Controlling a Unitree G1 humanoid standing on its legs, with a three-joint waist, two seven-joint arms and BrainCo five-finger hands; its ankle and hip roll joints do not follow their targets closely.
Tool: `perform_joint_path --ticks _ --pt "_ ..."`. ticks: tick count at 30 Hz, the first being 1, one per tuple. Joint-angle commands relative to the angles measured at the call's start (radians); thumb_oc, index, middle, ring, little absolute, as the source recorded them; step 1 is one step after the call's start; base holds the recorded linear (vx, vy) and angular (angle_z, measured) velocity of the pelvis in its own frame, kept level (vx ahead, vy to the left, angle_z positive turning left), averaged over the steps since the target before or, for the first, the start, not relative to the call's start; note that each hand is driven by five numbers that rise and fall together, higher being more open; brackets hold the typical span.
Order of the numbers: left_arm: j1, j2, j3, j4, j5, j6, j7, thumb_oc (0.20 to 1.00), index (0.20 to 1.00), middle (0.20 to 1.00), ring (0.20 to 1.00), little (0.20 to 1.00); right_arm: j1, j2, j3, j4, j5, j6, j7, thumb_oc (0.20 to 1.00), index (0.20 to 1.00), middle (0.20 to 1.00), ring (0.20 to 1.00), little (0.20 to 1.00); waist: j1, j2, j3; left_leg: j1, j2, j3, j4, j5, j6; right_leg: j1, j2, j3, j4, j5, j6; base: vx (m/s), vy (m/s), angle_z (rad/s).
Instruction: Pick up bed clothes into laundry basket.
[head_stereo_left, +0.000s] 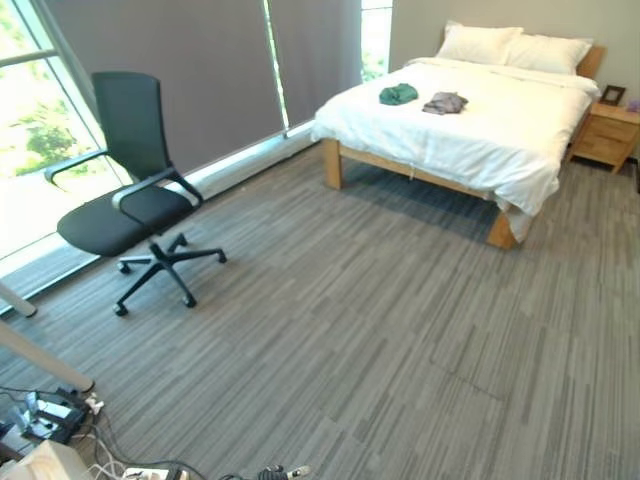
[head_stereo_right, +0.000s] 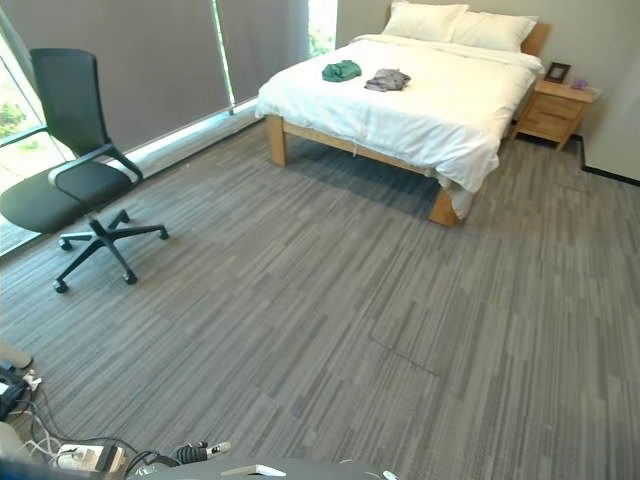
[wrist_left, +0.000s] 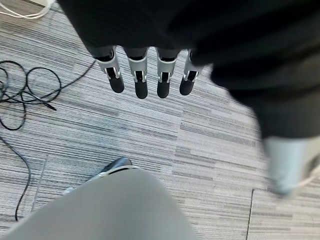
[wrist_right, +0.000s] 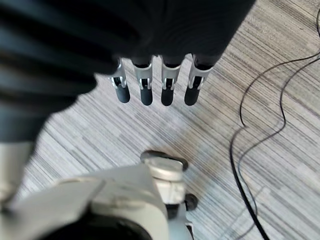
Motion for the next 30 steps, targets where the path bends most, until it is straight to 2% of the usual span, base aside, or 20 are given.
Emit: perform_joint_path --ticks 1,9,12,15,18,21,23,24,27,30 --pt "-0.048 -0.058 -0.018 0.034 0.05 -0.027 -0.008 1.0 1.0 1.0 1.0 1.0 -0.033 -0.003 0.022 0.077 0.004 -0.017 0.021 1.0 1.0 1.0 1.0 1.0 -0.015 -0.006 0.007 0.035 0.075 -0.039 -0.09 0.068 -0.118 0.152 -0.064 0.047 -0.2 0.099 0.107 0.0 0.0 0.0" --pt "-0.044 -0.056 0.0 0.041 0.028 -0.028 -0.005 1.0 1.0 1.0 1.0 1.0 -0.03 -0.004 0.006 0.082 0.03 -0.019 0.02 1.0 1.0 1.0 1.0 1.0 -0.013 -0.007 0.005 0.034 0.074 -0.038 -0.09 0.068 -0.117 0.152 -0.064 0.048 -0.202 0.1 0.107 0.0 0.0 0.0" --pt "-0.054 -0.048 0.051 0.034 -0.06 -0.033 0.004 1.0 1.0 1.0 1.0 1.0 -0.03 -0.015 -0.06 0.088 0.144 -0.029 0.015 1.0 1.0 1.0 1.0 1.0 -0.015 -0.008 0.0 0.037 0.074 -0.037 -0.09 0.067 -0.118 0.156 -0.064 0.048 -0.206 0.1 0.108 0.0 0.0 0.0" --pt "-0.077 -0.023 0.058 -0.04 -0.121 -0.047 0.015 1.0 1.0 1.0 1.0 1.0 -0.043 -0.039 -0.106 0.039 0.224 -0.05 -0.011 1.0 1.0 1.0 1.0 1.0 -0.019 -0.006 0.001 0.037 0.075 -0.039 -0.09 0.068 -0.12 0.157 -0.064 0.047 -0.207 0.1 0.109 0.0 0.0 0.0" --pt "-0.04 0.068 0.079 -0.386 -0.21 -0.063 0.041 1.0 1.0 1.0 1.0 1.0 0.05 -0.075 -0.145 -0.417 0.311 -0.084 -0.044 1.0 1.0 1.0 1.0 1.0 -0.027 -0.003 0.007 0.03 0.077 -0.037 -0.09 0.075 -0.122 0.15 -0.065 0.05 -0.201 0.1 0.115 -0.02 0.003 0.0" --pt "0.008 0.114 0.132 -0.619 -0.262 -0.086 0.067 1.0 1.0 1.0 1.0 1.0 0.121 -0.126 -0.192 -0.765 0.225 -0.109 -0.079 1.0 1.0 1.0 1.0 1.0 -0.032 0.0 0.014 0.025 0.075 -0.034 -0.09 0.078 -0.122 0.144 -0.067 0.051 -0.198 0.102 0.12 0.0 0.006 -0.01" --pt "0.017 0.124 0.138 -0.67 -0.264 -0.085 0.066 1.0 1.0 1.0 1.0 1.0 0.126 -0.133 -0.203 -0.79 0.212 -0.117 -0.091 1.0 1.0 1.0 1.0 1.0 -0.032 0.002 0.015 0.027 0.075 -0.034 -0.09 0.078 -0.121 0.144 -0.067 0.051 -0.196 0.102 0.121 0.0 0.0 0.0" --pt "0.03 0.142 0.165 -0.794 -0.281 -0.091 0.074 1.0 1.0 1.0 1.0 1.0 0.127 -0.146 -0.22 -0.903 0.186 -0.124 -0.095 1.0 1.0 1.0 1.0 1.0 -0.031 0.001 0.017 0.026 0.074 -0.034 -0.09 0.077 -0.119 0.14 -0.068 0.05 -0.193 0.103 0.122 0.0 0.0 0.0" --pt "0.029 0.159 0.193 -0.919 -0.29 -0.101 0.088 1.0 1.0 1.0 1.0 1.0 0.127 -0.148 -0.235 -1.055 0.157 -0.139 -0.105 1.0 1.0 1.0 1.0 1.0 -0.03 0.001 0.021 0.028 0.074 -0.032 -0.09 0.075 -0.116 0.14 -0.07 0.052 -0.192 0.102 0.123 0.0 0.0 0.0" --pt "0.021 0.164 0.208 -0.984 -0.279 -0.119 0.103 1.0 1.0 1.0 1.0 1.0 0.125 -0.144 -0.238 -1.142 0.138 -0.169 -0.112 1.0 1.0 1.0 1.0 1.0 -0.031 0.002 0.028 0.029 0.074 -0.031 -0.09 0.072 -0.115 0.14 -0.071 0.053 -0.19 0.1 0.123 0.0 0.0 0.0"
